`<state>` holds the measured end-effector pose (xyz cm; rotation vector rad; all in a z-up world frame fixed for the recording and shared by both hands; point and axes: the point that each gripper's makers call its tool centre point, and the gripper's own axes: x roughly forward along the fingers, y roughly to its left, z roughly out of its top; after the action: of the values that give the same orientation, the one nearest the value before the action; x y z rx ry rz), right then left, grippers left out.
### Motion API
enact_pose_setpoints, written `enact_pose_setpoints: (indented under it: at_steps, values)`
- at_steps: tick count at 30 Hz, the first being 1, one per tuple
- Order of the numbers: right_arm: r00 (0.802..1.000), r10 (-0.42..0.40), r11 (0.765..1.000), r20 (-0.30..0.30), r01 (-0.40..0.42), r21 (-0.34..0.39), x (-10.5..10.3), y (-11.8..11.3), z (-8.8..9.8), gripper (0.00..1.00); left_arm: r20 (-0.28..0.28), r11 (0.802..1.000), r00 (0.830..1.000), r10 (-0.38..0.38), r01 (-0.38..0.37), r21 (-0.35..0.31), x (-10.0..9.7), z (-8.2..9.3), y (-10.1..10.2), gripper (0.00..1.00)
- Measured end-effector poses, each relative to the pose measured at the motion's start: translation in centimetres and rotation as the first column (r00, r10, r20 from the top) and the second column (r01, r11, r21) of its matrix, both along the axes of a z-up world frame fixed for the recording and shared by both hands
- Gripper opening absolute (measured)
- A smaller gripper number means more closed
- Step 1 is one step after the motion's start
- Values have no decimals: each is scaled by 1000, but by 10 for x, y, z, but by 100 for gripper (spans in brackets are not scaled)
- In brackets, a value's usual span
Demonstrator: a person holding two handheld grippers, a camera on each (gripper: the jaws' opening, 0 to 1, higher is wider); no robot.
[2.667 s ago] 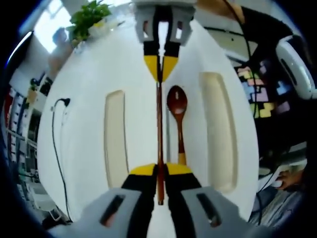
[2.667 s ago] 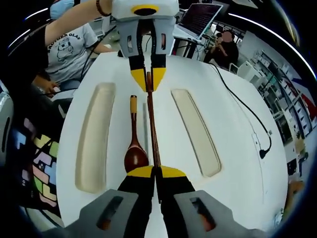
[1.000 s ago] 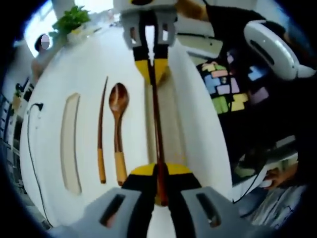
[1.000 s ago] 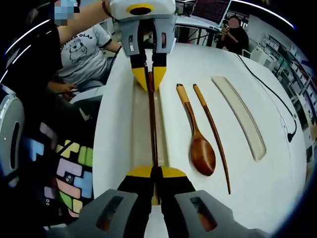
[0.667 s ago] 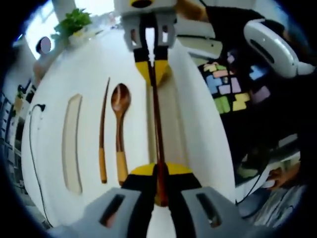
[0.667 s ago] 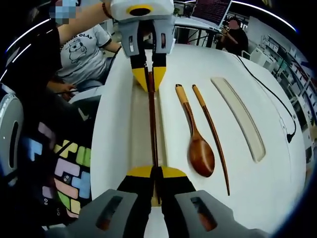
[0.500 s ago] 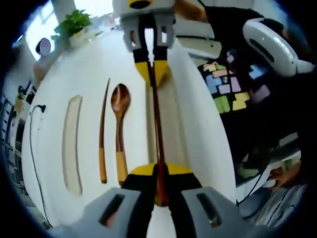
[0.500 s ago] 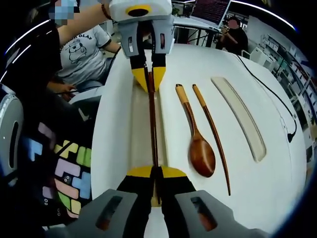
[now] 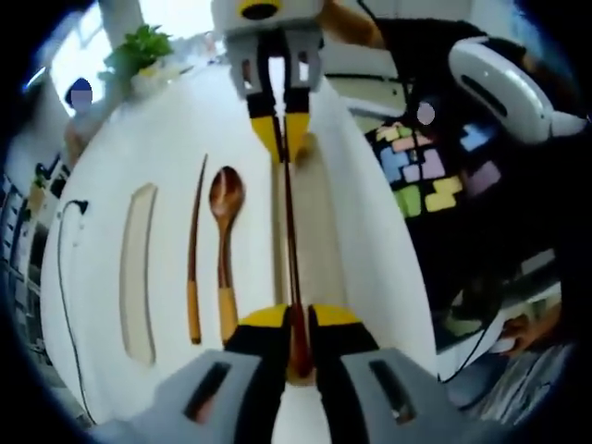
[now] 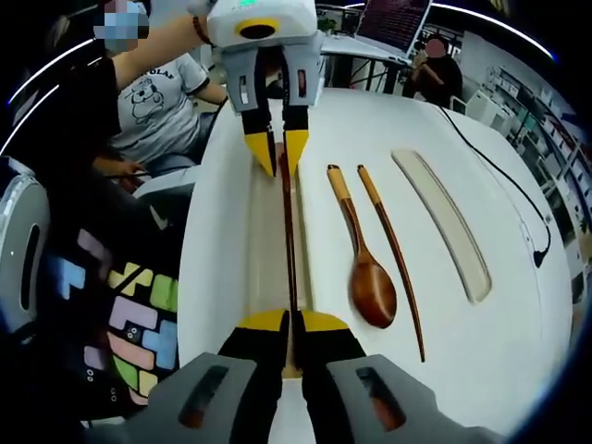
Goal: Arrange the utensils inside the cutlery case until each visible utensil rests in its matching compartment.
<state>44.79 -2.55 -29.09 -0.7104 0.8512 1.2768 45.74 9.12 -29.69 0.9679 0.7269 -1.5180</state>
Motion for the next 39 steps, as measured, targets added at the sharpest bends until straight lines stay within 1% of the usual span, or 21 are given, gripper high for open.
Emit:
enact_pose_setpoints:
  at_steps: [3,5,8,9,10,11,12,14,16,18,20,21,22,24,26,28,31,33,36,38,39]
  values:
    - [1000,-7,999,16,7,34,3,0,9,2,17,1000,1000,3,-3,-5,0,3,1,8]
    - [999,-16,998,36,14,66,7,1,16,2,31,1000,999,13,-12,-25,2,7,-1,8]
    - [998,-22,996,57,17,84,11,-1,23,3,45,998,999,29,-27,-56,5,16,-5,9]
    - [998,-25,996,59,20,83,11,-2,24,3,60,997,998,33,-29,-65,7,19,-7,9]
    - [998,-27,997,59,22,80,12,-3,25,3,112,996,993,34,-24,-84,15,23,-11,9]
    - [998,-32,996,61,27,84,13,-4,25,3,138,995,990,36,-22,-102,19,25,-14,10]
    - [997,-35,995,69,28,94,14,-4,27,4,151,993,987,46,-28,-119,21,27,-16,11]
    - [996,-37,994,84,28,101,18,-5,28,5,158,991,985,63,-43,-125,26,29,-18,14]
    - [992,-46,995,114,35,96,27,-9,27,6,176,991,981,77,-56,-123,34,28,-19,15]
    - [991,-59,995,121,48,92,35,-13,26,6,185,991,979,89,-68,-113,41,26,-20,16]
    - [991,-77,993,109,67,93,42,-15,24,6,174,990,977,120,-105,-93,49,22,-18,13]
    - [991,-82,993,106,73,91,45,-16,23,6,151,987,976,158,-150,-60,53,17,-14,12]
    - [991,-85,993,107,76,85,48,-17,22,6,146,984,973,176,-173,-36,57,14,-12,12]
    - [988,-89,994,127,81,69,56,-20,20,7,161,986,972,169,-164,-42,65,12,-16,12]
    - [985,-84,995,150,75,65,62,-21,18,7,174,982,967,188,-185,-35,75,10,-18,14]
    - [983,-93,995,161,85,57,69,-22,14,7,176,981,965,193,-191,-32,81,7,-20,14]
    - [984,-101,994,149,93,58,76,-24,7,8,163,979,966,200,-201,-7,89,-1,-21,14]
    - [985,-105,994,139,101,40,80,-26,2,8,154,978,967,201,-207,20,94,-6,-21,14]
    - [984,-102,995,146,101,13,87,-31,-2,9,128,976,971,202,-211,60,97,-13,-21,14]
    - [985,-84,996,150,88,-19,90,-35,-6,10,76,979,980,185,-190,74,94,-18,-23,14]
    - [988,-73,995,140,81,-56,90,-40,-9,10,62,980,982,181,-185,75,96,-18,-24,14]
